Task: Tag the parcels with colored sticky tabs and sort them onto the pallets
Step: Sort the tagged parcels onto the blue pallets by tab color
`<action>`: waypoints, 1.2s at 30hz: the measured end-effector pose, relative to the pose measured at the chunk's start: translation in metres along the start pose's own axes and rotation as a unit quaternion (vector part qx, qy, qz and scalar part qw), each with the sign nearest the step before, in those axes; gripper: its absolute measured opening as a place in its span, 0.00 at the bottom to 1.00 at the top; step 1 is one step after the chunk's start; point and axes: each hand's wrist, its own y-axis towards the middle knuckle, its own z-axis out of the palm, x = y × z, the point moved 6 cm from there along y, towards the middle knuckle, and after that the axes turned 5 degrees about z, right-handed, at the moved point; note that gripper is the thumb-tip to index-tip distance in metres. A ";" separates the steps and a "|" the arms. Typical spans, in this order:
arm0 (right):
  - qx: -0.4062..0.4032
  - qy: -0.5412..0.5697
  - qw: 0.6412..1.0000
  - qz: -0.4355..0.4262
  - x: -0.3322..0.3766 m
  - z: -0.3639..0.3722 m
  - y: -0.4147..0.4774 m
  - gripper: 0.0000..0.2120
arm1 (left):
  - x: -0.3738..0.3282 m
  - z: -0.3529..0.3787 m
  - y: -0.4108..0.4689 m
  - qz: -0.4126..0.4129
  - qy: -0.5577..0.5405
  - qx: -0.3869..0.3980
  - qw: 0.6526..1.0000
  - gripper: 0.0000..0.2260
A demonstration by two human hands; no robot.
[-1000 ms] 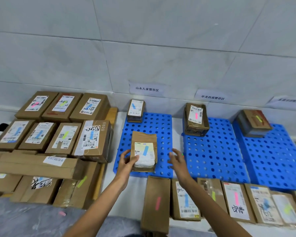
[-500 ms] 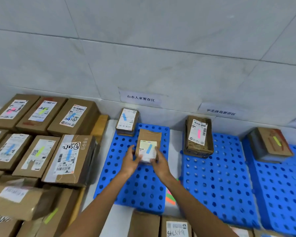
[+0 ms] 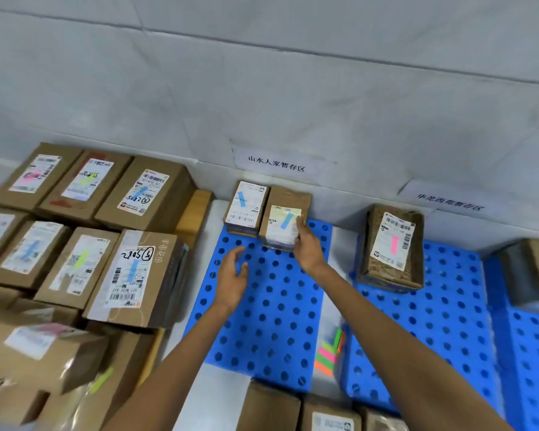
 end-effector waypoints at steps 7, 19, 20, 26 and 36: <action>-0.021 0.010 0.998 -0.052 0.006 -0.023 -0.123 0.19 | -0.010 -0.034 -0.045 0.026 -0.004 0.037 0.999 0.13; 0.216 -0.064 0.967 0.119 -0.075 0.119 -0.399 0.19 | 0.077 -0.016 -0.274 -0.045 0.046 0.376 0.924 0.28; 0.214 -0.039 0.969 0.113 -0.074 0.126 -0.403 0.22 | 0.077 -0.013 -0.287 -0.043 0.030 0.406 0.912 0.32; 0.102 0.097 0.984 0.105 -0.046 0.124 -0.419 0.21 | 0.081 -0.030 -0.291 -0.013 0.123 0.362 0.924 0.33; -0.102 0.229 0.967 0.031 -0.014 0.024 -0.417 0.20 | -0.046 -0.044 -0.253 0.114 0.045 0.323 0.938 0.30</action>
